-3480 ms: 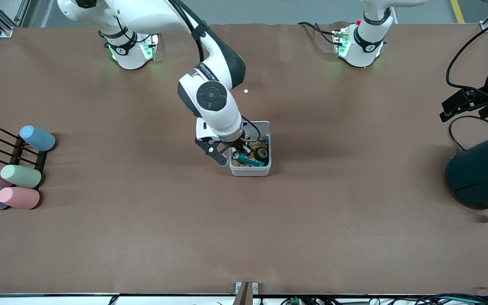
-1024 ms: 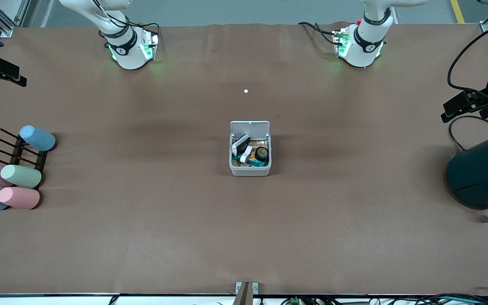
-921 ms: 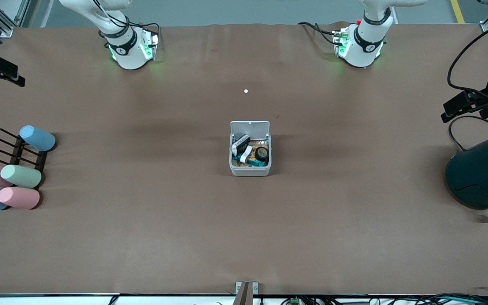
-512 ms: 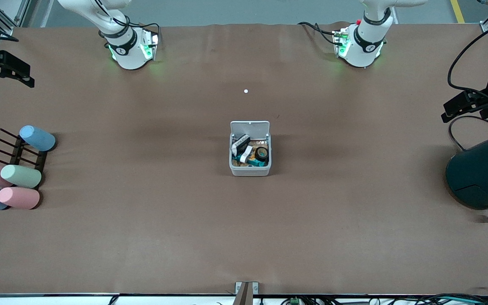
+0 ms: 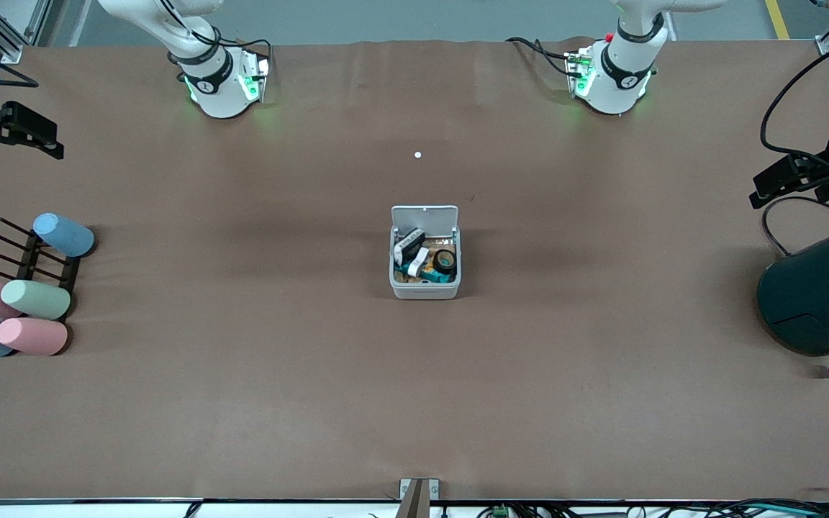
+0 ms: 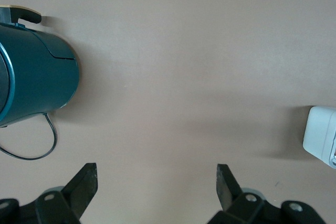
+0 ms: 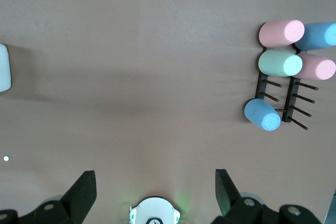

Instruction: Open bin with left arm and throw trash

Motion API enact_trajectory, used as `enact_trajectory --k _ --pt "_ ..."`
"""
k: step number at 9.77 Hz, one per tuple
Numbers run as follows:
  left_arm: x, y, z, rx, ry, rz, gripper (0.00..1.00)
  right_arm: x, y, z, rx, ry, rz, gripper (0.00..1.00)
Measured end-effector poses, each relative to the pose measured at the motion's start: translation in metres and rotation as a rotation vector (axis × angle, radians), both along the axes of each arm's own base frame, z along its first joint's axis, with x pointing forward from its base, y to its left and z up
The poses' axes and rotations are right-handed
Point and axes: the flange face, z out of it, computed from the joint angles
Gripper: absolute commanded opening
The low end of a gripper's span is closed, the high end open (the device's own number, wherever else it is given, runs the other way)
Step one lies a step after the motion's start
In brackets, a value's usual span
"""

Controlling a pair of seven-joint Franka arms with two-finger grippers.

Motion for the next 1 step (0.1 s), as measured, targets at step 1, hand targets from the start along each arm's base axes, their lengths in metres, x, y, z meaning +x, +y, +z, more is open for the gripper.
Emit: enact_trajectory --k 1 --pt "0.0 0.0 0.0 0.0 0.0 0.0 1.0 0.0012 -0.005 0.0007 0.01 -0.009 -0.01 0.99"
